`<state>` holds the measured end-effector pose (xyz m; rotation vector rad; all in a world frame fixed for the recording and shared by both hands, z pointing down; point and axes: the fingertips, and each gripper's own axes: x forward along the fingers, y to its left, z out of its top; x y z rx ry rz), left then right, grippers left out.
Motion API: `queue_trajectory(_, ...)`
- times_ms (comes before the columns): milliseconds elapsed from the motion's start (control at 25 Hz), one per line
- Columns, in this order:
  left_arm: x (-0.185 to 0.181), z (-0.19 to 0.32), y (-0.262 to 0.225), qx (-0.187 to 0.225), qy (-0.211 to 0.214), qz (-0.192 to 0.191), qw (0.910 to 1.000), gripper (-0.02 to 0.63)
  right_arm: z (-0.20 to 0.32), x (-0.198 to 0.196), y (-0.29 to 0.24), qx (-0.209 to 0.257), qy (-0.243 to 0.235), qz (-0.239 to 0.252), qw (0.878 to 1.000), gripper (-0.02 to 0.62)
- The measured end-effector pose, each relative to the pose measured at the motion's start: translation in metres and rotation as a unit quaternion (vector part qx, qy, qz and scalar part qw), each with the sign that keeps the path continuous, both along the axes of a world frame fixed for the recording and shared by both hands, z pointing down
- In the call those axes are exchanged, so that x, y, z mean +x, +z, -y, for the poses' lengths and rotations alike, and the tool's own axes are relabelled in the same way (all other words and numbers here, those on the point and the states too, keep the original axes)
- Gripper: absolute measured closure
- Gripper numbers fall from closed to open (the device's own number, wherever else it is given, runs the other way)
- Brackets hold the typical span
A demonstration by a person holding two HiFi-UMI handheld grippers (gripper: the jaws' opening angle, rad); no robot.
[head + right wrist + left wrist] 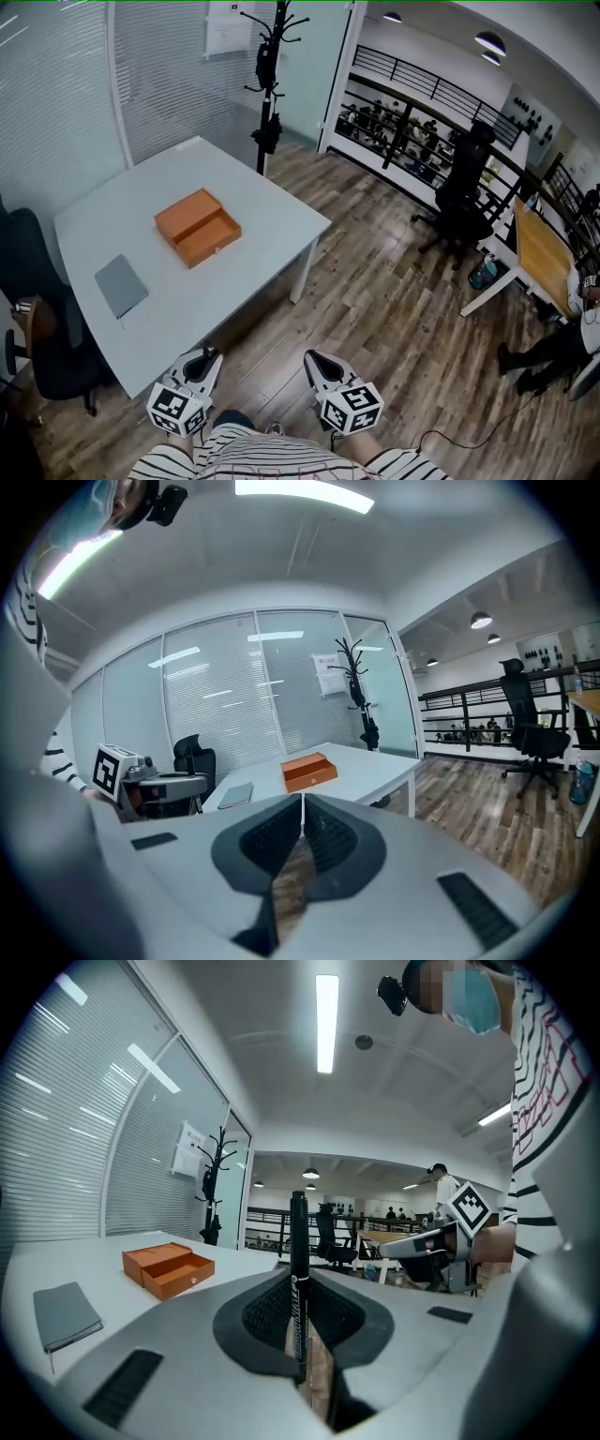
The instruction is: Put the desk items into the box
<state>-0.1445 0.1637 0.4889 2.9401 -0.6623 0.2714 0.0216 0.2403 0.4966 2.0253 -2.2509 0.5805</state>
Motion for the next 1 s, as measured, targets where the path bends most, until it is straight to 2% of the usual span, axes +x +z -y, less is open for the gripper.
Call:
queue_trajectory(400, 0.016, 0.049, 0.015, -0.016, -0.021, 0.01, 0.9996, 0.563, 0.052, 0.02, 0.012, -0.005, -0.016, 0.013, 1.0, 0.568)
queue_trajectory(760, 0.047, 0.146, 0.012, -0.016, -0.027, 0.0, 0.9995, 0.563, 0.152, 0.044, 0.012, -0.009, -0.031, 0.006, 0.999, 0.568)
queue_trajectory(1000, 0.049, 0.21, 0.014, -0.019, -0.038, 0.001, 0.9991, 0.563, 0.22, 0.05, 0.013, -0.008, -0.039, 0.006, 0.999, 0.568)
